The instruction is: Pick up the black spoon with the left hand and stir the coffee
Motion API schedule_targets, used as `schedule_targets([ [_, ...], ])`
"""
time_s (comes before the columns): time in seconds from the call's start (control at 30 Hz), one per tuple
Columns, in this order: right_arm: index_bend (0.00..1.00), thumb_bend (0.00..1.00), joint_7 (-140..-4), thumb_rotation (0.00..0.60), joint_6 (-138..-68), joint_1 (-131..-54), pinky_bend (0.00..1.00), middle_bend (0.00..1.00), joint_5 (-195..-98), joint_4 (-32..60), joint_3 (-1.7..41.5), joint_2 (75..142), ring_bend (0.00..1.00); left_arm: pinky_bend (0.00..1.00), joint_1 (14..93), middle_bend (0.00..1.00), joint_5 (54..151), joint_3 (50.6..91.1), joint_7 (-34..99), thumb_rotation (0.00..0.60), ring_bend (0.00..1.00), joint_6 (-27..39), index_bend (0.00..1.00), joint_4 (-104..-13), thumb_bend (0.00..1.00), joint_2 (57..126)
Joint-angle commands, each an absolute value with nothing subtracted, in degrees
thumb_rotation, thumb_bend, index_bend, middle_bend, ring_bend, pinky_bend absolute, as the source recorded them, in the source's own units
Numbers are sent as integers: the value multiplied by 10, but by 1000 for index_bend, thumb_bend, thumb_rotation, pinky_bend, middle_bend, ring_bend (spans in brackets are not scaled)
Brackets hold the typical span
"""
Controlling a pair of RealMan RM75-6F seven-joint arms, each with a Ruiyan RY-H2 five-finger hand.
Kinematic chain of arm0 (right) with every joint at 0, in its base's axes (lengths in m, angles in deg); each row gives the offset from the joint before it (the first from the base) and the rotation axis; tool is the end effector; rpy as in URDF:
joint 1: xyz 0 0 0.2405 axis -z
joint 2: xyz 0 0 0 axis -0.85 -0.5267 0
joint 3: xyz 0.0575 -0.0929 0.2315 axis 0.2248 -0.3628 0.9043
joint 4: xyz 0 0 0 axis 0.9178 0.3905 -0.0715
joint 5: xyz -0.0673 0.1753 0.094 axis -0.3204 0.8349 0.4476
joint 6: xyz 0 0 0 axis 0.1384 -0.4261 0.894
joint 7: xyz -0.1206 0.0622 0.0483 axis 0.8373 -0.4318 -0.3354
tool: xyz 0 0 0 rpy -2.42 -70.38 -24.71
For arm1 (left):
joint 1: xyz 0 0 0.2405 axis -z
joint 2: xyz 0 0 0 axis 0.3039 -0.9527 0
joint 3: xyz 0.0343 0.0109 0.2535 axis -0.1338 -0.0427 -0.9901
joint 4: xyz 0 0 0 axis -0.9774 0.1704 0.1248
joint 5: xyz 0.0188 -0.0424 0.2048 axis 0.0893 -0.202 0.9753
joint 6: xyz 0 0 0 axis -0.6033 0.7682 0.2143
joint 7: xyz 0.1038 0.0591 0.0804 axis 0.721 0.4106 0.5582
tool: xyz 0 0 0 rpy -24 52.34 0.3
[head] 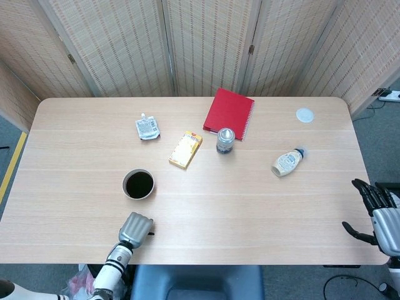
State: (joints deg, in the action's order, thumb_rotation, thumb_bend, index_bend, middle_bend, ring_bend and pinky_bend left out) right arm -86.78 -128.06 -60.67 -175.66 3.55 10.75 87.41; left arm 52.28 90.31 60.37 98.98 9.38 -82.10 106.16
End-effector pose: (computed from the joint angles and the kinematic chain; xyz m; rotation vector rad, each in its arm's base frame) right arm -0.3308 -0.1624 0.1829 1.3848 -0.9518 1.0336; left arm -0.1733 0.2276 -0.0776 -2.0632 -0.6713 -0.3342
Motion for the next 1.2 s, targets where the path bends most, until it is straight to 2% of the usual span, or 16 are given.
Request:
schedule_targets([
  [0.03, 0, 133, -868, 600, -1281, -607, 79, 94, -1757, 36, 107, 874, 145, 1000, 524, 891, 902, 602, 989, 600, 887, 95, 541, -825, 385, 1060],
  [1.0, 0, 133, -863, 600, -1275, -610, 79, 94, -1758, 31, 109, 874, 156, 1000, 538, 892, 890, 576, 999, 600, 890, 114, 561, -822, 397, 1064],
  [1.2, 0, 134, -863, 600, -1274, -611, 79, 94, -1757, 32, 109, 875, 155, 1000, 540, 895, 892, 575, 991, 600, 891, 110, 575, -825, 445, 1057],
])
